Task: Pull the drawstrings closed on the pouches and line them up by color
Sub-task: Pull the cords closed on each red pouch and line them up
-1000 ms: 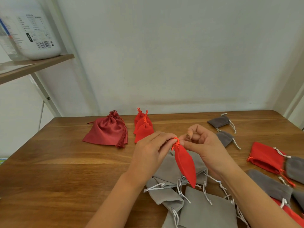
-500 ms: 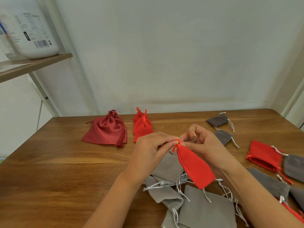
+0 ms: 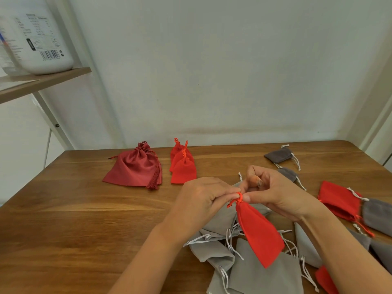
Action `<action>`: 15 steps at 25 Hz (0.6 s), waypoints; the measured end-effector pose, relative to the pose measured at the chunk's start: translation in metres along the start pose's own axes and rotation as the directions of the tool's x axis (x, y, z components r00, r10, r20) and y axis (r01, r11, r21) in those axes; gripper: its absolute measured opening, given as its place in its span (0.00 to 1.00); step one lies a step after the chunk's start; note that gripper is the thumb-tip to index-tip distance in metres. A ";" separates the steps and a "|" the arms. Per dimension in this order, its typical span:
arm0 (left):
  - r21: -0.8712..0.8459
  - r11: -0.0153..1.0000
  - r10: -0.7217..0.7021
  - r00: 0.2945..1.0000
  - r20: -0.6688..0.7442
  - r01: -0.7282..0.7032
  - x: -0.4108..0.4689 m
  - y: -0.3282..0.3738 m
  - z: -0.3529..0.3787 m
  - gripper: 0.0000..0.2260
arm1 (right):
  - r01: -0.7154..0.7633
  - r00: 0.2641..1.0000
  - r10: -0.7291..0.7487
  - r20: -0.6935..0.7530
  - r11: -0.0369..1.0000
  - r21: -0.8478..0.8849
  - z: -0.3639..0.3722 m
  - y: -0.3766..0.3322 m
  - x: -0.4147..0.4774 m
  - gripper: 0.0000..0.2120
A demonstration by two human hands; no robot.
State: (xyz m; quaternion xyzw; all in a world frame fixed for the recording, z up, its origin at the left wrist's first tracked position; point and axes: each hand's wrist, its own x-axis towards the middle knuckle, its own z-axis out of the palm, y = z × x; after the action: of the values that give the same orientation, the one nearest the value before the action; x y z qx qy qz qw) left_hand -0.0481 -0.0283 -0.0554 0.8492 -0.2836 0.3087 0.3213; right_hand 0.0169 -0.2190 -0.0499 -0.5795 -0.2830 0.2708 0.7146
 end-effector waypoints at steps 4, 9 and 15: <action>0.020 1.000 0.002 0.999 -0.043 -0.001 0.001 0.000 -0.005 0.09 | 0.060 0.998 -0.062 0.015 0.993 0.099 0.007 0.004 0.002 0.22; 0.100 0.994 0.060 0.994 -0.088 -0.052 0.002 0.000 -0.005 0.09 | 0.065 0.998 -0.062 -0.025 0.988 0.141 0.008 0.005 0.003 0.23; 0.180 0.981 0.080 0.995 -0.067 -0.067 0.001 -0.001 -0.005 0.09 | 0.099 0.993 -0.095 -0.063 0.993 0.068 0.007 0.007 0.004 0.22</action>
State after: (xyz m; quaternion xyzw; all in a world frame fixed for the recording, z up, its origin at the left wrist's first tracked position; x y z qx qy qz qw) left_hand -0.0483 -0.0245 -0.0521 0.8514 -0.2740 0.3756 0.2428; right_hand 0.0144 -0.2097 -0.0554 -0.5472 -0.2798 0.2282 0.7551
